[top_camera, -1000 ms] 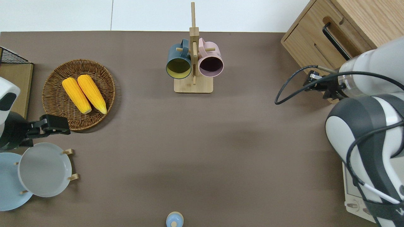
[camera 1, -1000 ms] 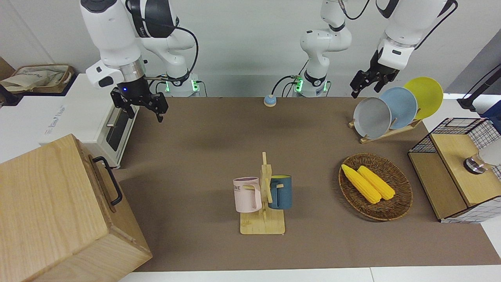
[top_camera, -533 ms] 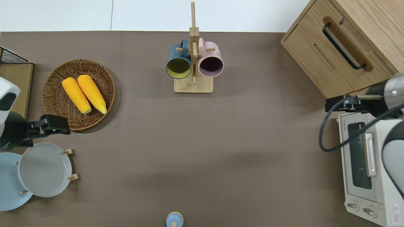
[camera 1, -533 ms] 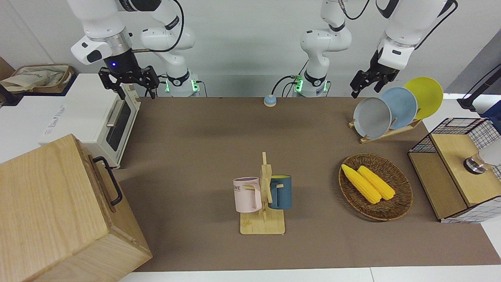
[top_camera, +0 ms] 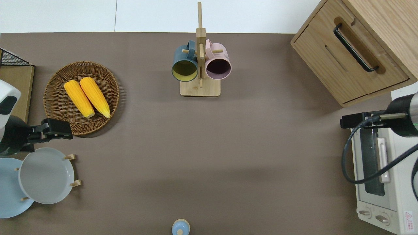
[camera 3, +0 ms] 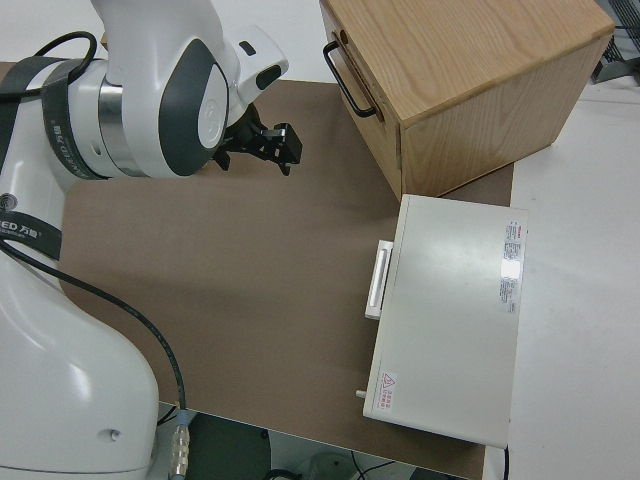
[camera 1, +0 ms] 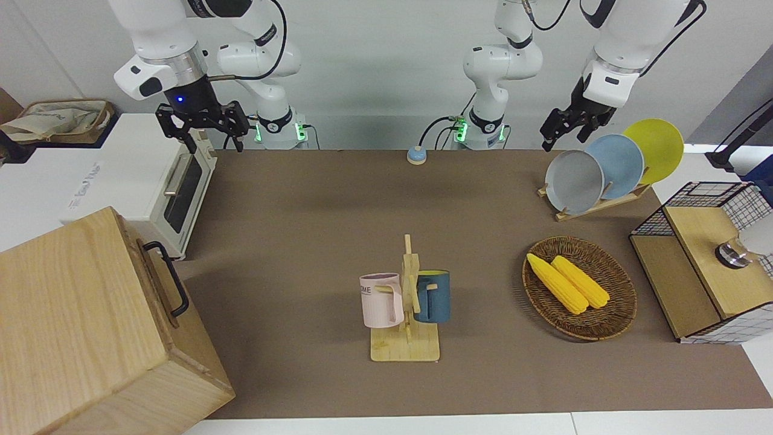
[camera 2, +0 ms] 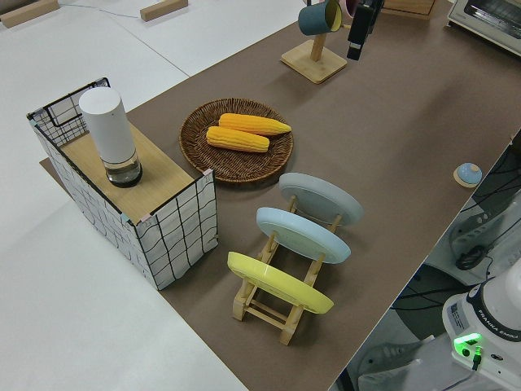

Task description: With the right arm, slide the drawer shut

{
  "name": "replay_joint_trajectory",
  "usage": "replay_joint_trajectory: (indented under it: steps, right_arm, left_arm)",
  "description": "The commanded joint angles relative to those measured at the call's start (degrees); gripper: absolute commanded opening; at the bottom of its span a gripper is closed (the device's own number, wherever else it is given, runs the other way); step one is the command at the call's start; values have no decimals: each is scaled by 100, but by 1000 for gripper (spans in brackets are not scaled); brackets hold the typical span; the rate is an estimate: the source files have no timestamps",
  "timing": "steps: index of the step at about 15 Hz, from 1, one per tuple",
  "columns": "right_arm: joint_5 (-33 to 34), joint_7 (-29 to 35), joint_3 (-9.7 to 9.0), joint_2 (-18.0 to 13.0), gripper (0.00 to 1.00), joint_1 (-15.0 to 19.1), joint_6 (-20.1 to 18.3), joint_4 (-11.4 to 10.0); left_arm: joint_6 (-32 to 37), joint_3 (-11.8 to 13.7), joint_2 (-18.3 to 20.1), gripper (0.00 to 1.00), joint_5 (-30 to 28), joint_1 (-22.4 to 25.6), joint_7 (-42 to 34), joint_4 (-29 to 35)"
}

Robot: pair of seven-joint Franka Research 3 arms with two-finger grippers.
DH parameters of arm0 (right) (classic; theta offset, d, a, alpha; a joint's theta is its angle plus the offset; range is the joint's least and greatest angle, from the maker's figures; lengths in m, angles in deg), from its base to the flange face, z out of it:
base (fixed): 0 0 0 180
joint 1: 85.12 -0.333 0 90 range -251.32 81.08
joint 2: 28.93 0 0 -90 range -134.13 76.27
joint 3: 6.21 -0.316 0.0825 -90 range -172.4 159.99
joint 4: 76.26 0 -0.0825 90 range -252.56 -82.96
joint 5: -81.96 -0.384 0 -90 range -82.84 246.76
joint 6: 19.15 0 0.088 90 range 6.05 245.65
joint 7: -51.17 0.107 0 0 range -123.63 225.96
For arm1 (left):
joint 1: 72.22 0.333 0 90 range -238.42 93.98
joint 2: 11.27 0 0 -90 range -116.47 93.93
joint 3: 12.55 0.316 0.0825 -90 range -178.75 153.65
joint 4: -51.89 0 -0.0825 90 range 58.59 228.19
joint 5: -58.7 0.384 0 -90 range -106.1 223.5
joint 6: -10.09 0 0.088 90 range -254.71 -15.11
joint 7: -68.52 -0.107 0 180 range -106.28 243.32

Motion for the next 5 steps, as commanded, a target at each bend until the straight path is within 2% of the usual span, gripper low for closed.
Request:
replay_joint_trajectory:
  steps: [1,5]
  right_arm:
    - [9,-111,271,-5,990,-204,-25,24]
    - [-8,-102,175,-5,990,-81,-25,32]
  left_arm:
    - [89,25,48,993,-5,-6,-51,-21]
    - [89,25,48,993,-5,-6,-51,-21]
